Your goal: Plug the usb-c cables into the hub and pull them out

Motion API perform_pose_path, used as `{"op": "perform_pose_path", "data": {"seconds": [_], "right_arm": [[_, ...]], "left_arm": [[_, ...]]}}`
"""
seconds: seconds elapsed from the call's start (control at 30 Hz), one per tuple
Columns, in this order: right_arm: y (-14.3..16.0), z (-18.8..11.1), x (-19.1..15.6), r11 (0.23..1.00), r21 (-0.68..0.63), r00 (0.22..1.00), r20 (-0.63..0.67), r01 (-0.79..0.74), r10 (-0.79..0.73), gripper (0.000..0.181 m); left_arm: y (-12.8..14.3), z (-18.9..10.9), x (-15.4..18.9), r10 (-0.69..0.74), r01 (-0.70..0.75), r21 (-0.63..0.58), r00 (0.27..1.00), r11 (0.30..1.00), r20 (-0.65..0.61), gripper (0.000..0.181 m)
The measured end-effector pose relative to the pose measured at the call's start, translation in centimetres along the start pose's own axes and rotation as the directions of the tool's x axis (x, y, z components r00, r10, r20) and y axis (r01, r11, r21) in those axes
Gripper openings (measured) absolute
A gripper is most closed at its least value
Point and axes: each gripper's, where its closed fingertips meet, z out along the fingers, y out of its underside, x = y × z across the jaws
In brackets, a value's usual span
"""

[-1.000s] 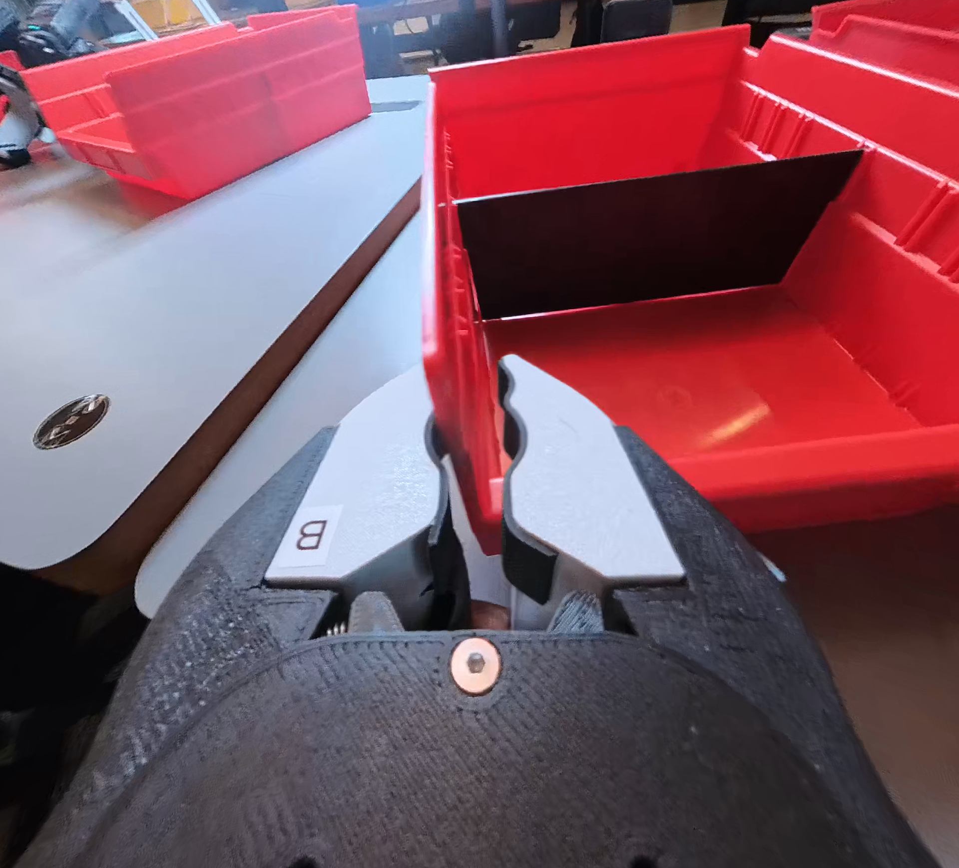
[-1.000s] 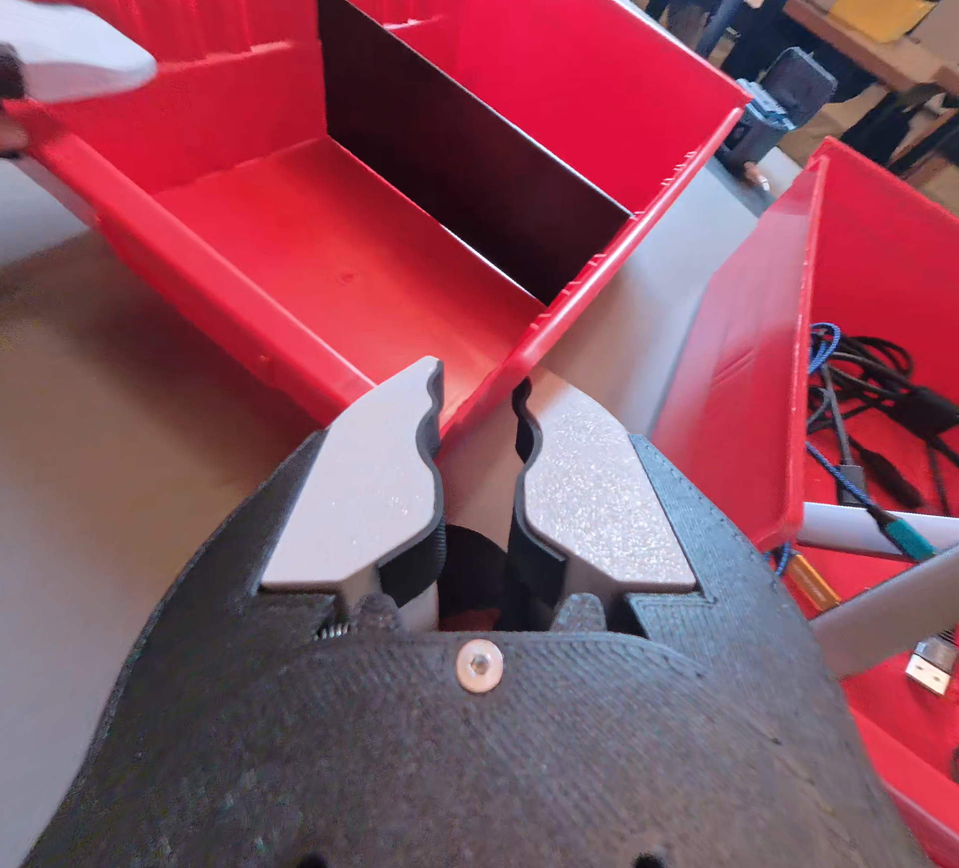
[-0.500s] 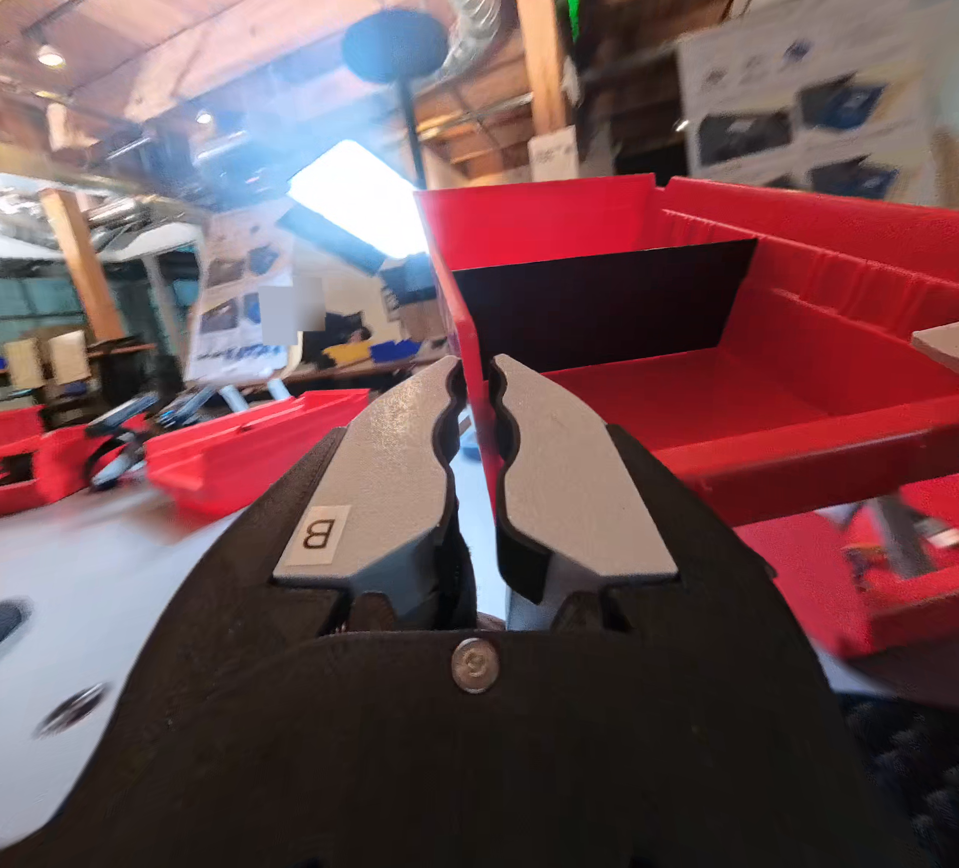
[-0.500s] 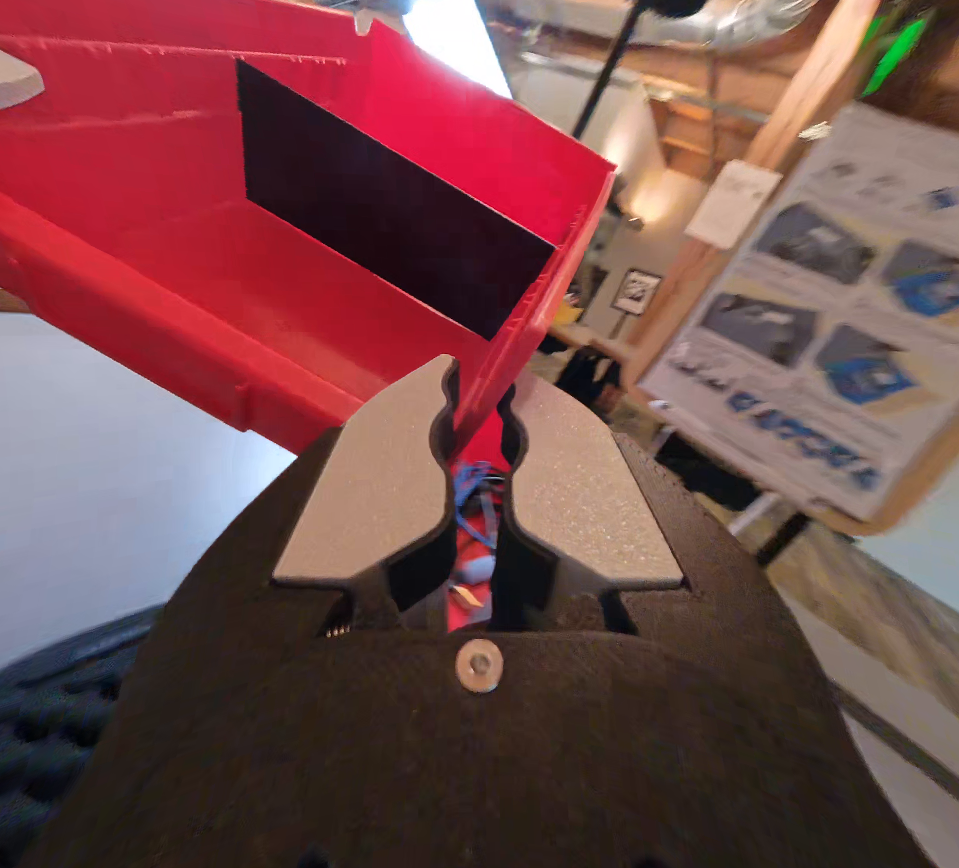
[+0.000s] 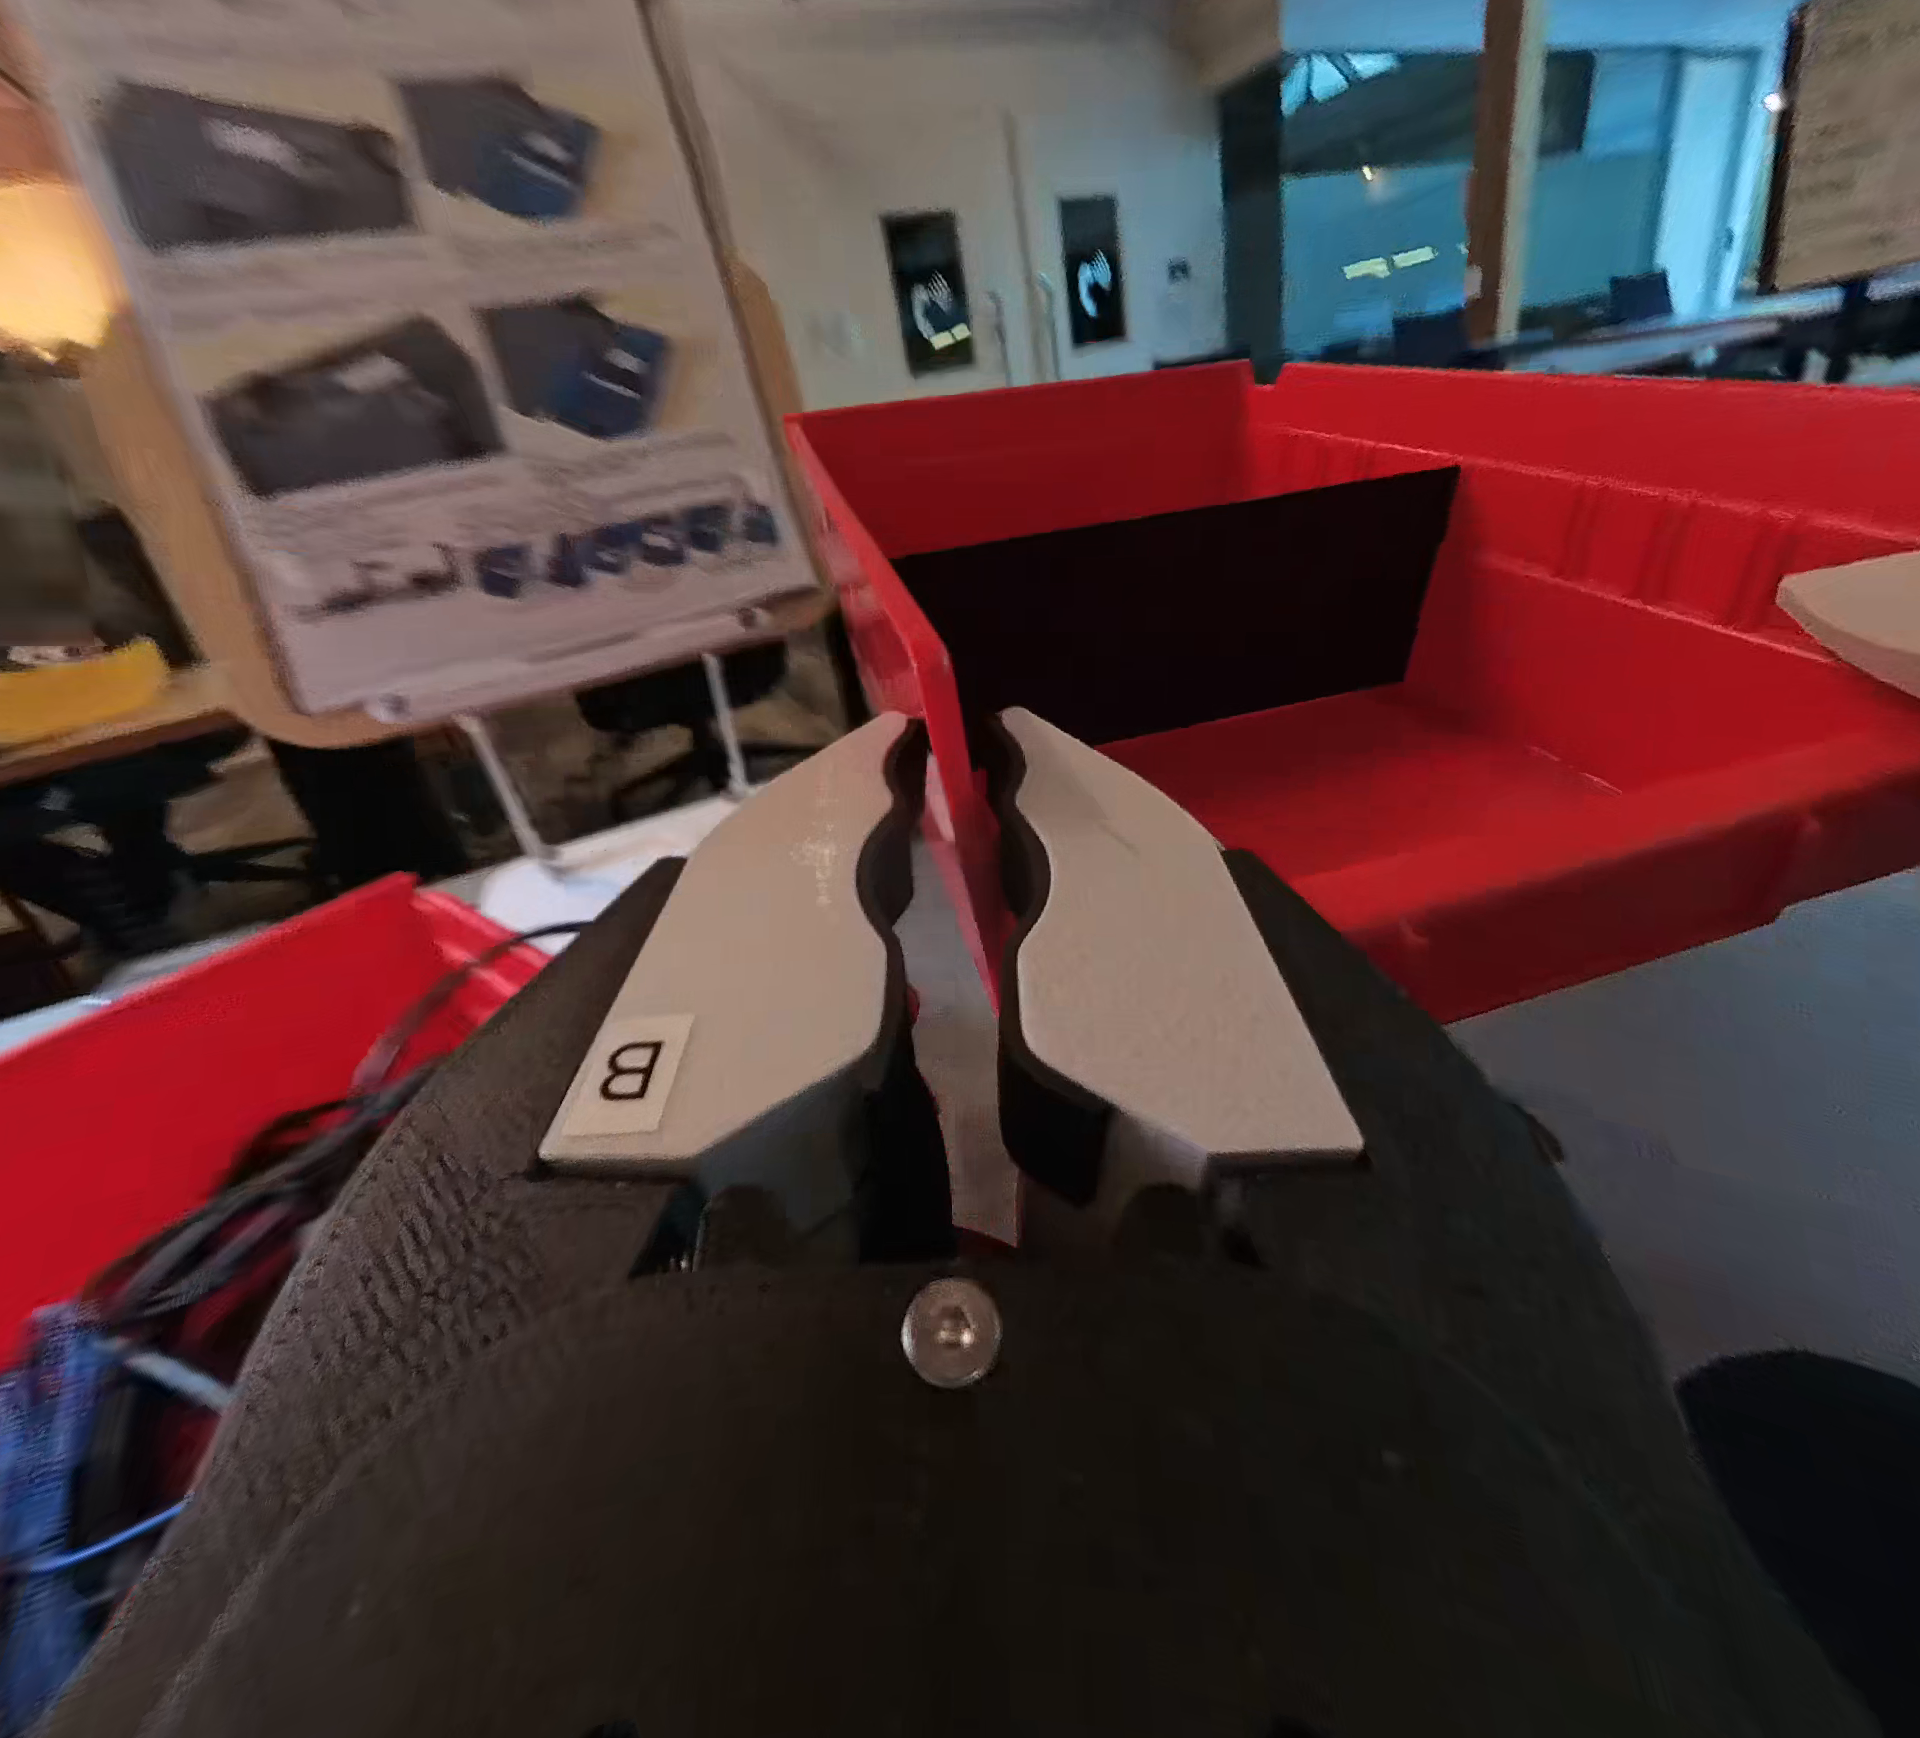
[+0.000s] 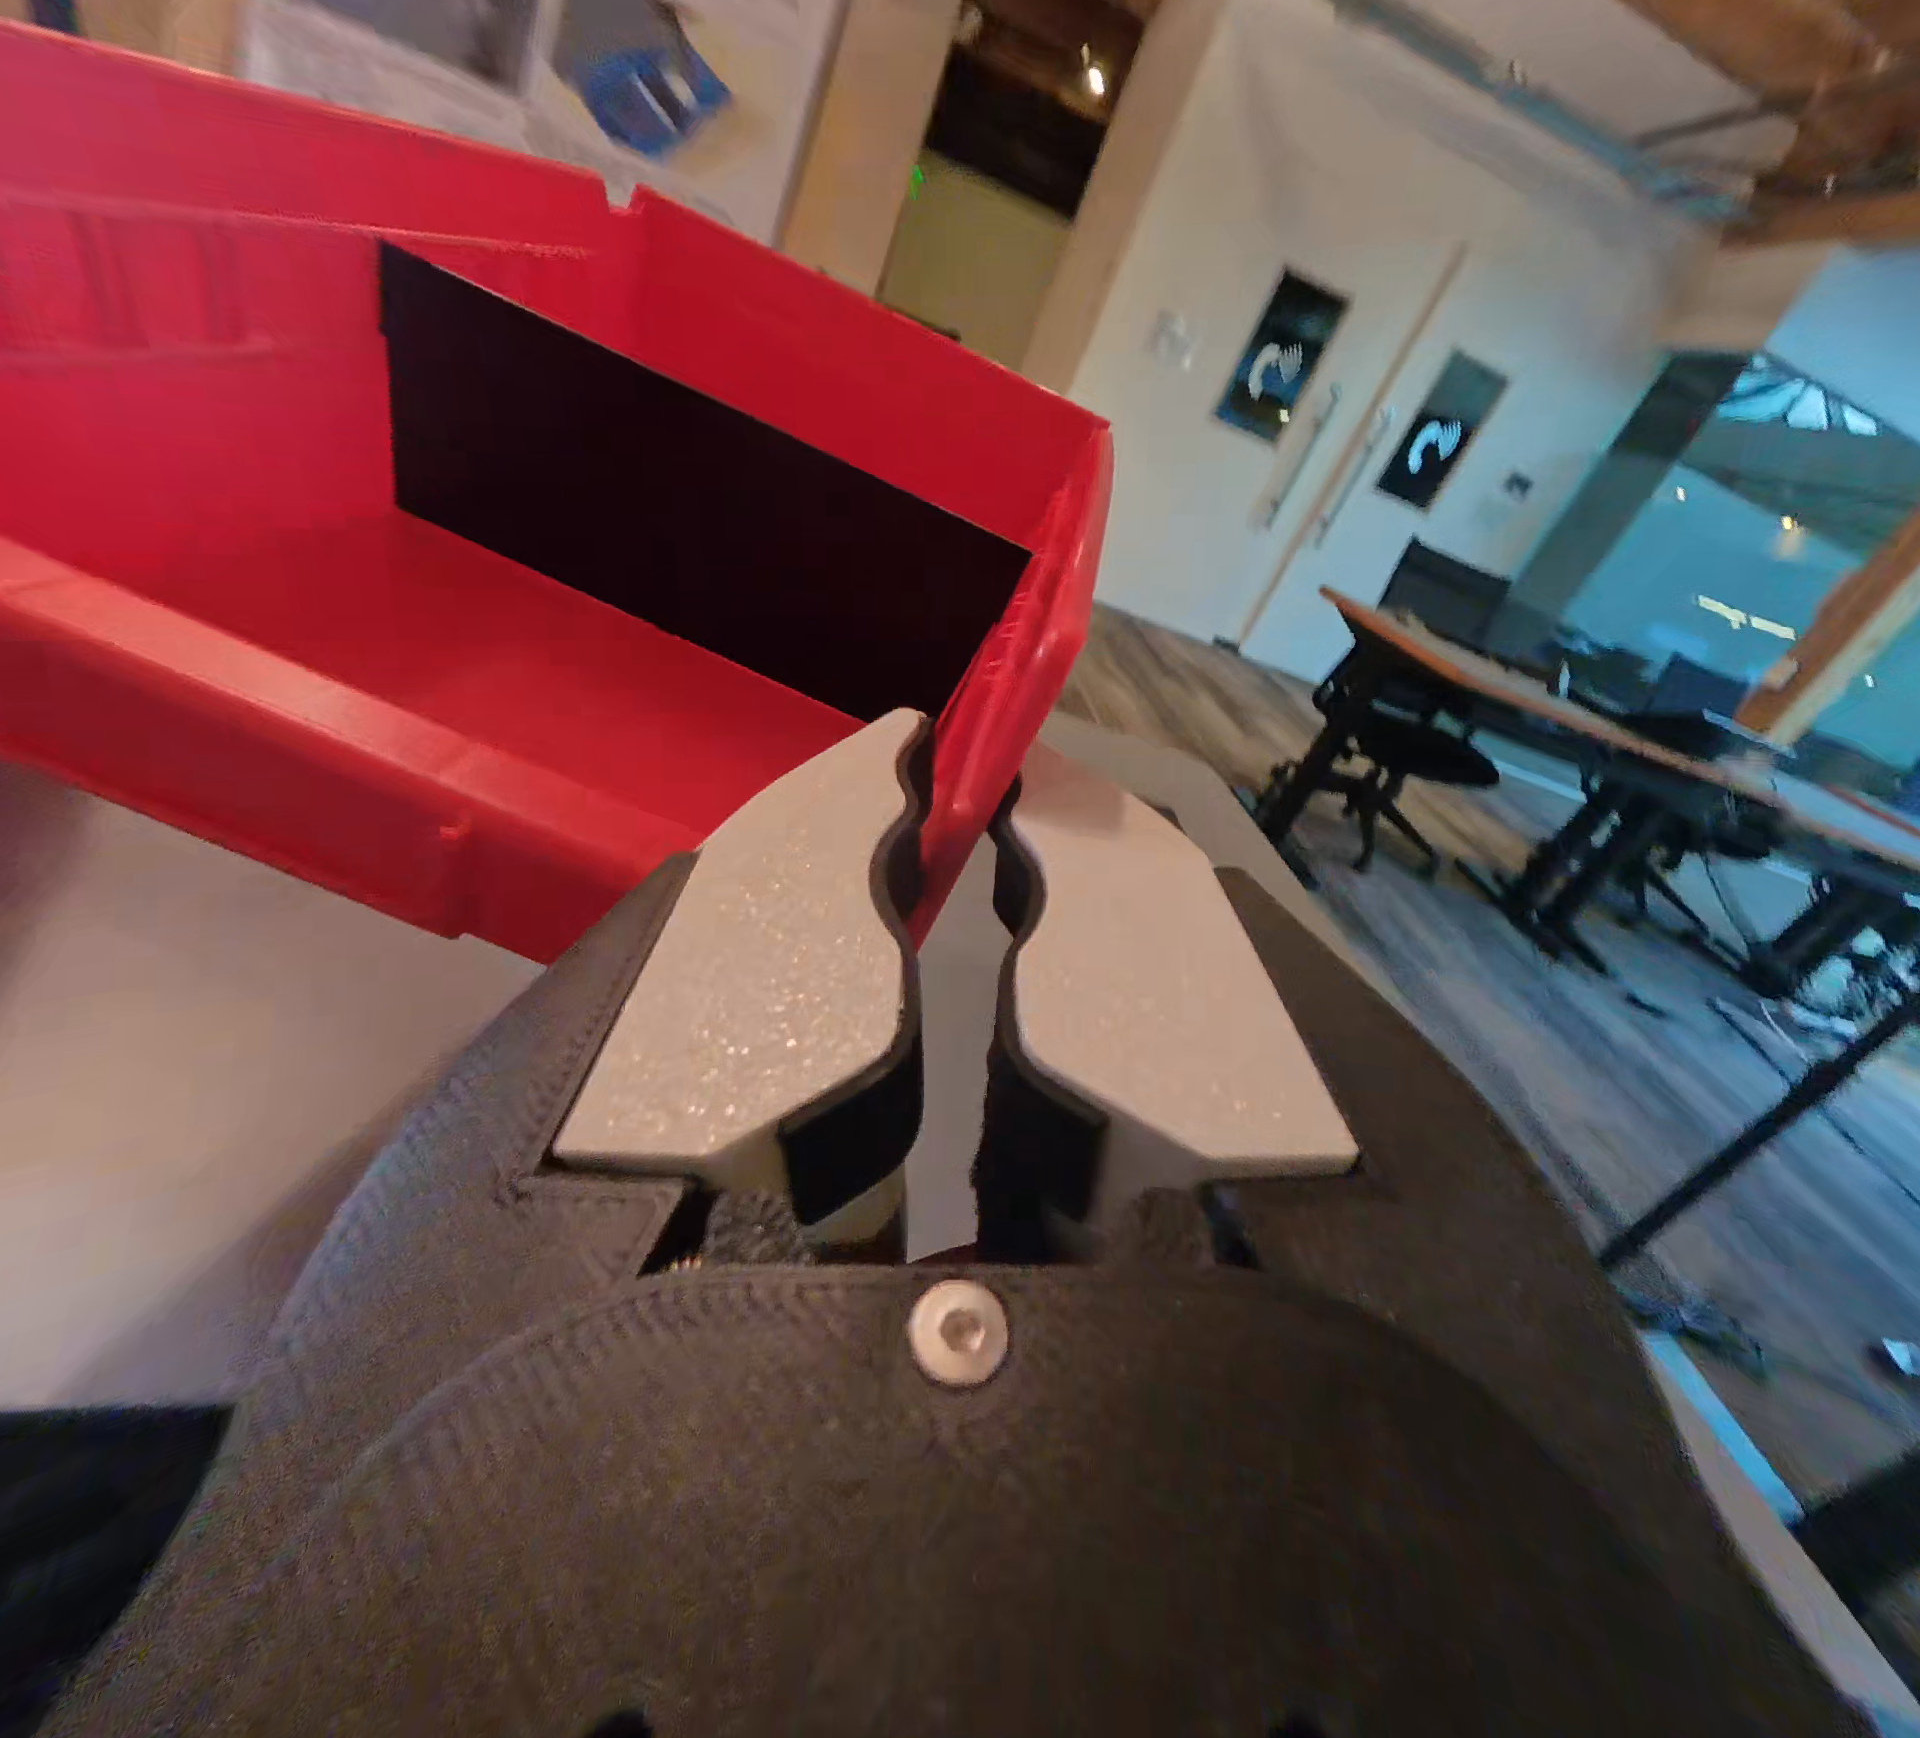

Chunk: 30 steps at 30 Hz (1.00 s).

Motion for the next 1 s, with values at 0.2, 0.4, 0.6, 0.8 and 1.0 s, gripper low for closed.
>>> {"op": "perform_pose_path", "data": {"seconds": [0.2, 0.4, 0.6, 0.8, 1.0], "right_arm": [[8.9, 0.5, 4.7, 0.974, -0.21, 0.996, -0.022, 0.08, -0.086, 0.008], [12.3, 0.5, 6.2, 0.964, -0.267, 0.999, -0.039, 0.007, -0.018, 0.007], [14.7, 0.2, 6.0, 0.92, -0.358, 0.985, 0.009, -0.16, 0.175, 0.014], [10.5, -1.0, 7.7, 0.962, -0.151, 0.97, 0.044, -0.229, 0.238, 0.052], [6.3, -2.9, 0.6, 0.994, -0.087, 0.889, 0.457, 0.059, -0.013, 0.089]], "left_arm": [[6.2, 4.6, 7.4, 0.041, -0.062, -0.164, 0.991, 0.984, -0.129, 0.013], [9.4, 5.5, 10.5, 0.106, -0.153, -0.209, 0.969, 0.966, -0.221, 0.018], [11.2, 4.6, 12.4, 0.021, -0.154, -0.311, 0.92, 0.938, -0.392, 0.028], [6.8, 0.8, 9.9, 0.016, -0.154, -0.255, 0.881, 0.954, -0.474, 0.054], [7.9, -5.8, 0.2, 0.11, -0.289, -0.409, 0.907, 0.866, -0.407, 0.062]]}}
